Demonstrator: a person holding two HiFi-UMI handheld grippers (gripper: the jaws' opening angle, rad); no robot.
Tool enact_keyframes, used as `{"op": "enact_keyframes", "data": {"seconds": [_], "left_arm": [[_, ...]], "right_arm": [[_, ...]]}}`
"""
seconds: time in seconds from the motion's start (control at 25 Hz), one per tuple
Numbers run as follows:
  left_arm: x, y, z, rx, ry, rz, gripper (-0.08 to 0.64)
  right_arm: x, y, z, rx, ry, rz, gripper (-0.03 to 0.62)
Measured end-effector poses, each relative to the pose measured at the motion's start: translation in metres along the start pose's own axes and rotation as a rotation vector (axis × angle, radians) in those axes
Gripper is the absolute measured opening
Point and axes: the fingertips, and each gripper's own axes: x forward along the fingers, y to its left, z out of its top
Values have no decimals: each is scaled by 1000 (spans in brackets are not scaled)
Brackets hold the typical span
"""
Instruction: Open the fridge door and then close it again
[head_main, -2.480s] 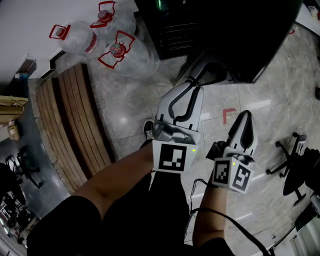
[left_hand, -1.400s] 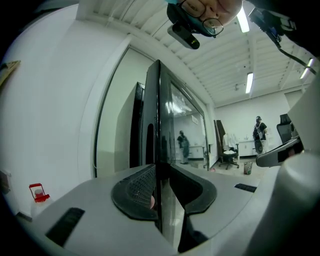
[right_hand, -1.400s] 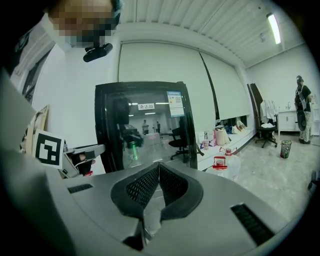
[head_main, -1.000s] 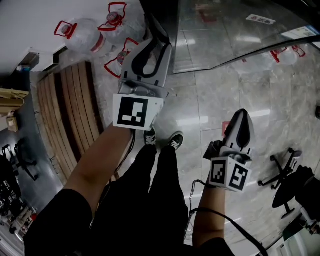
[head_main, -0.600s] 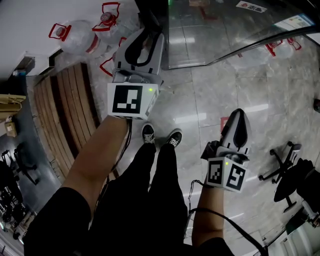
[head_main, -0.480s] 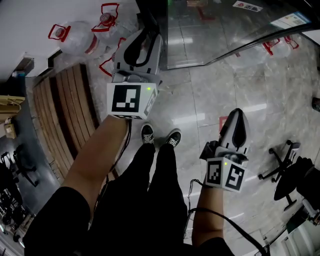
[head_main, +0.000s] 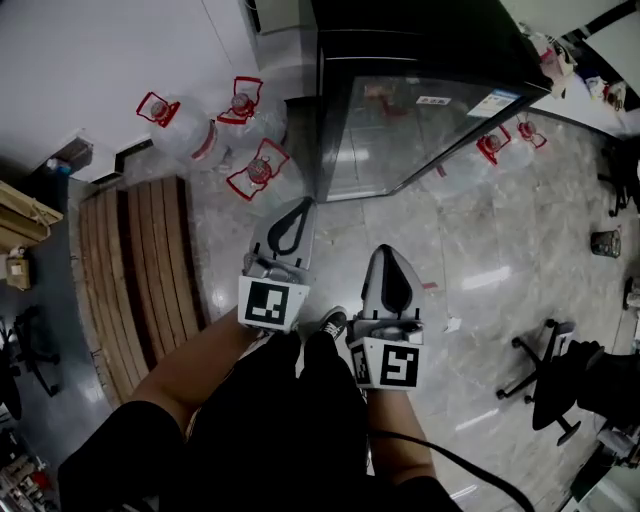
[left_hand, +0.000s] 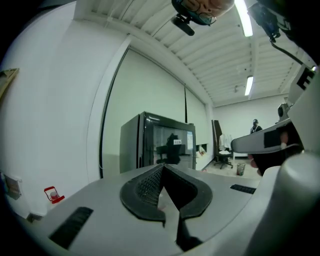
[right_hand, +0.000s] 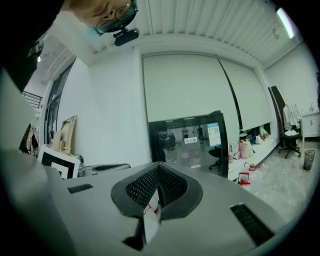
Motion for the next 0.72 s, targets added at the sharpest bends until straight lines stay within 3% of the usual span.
{"op": "enact_keyframes", "data": {"seconds": [0.4,0.72], "left_arm": [[-111,-59,138,-50,-114,-178,8],[-155,-73,179,-65,-182,-183,8]], "right_arm": [[-65,71,95,-58,-73,111,15],[-100,93,134,-104,-115,157,15]]}}
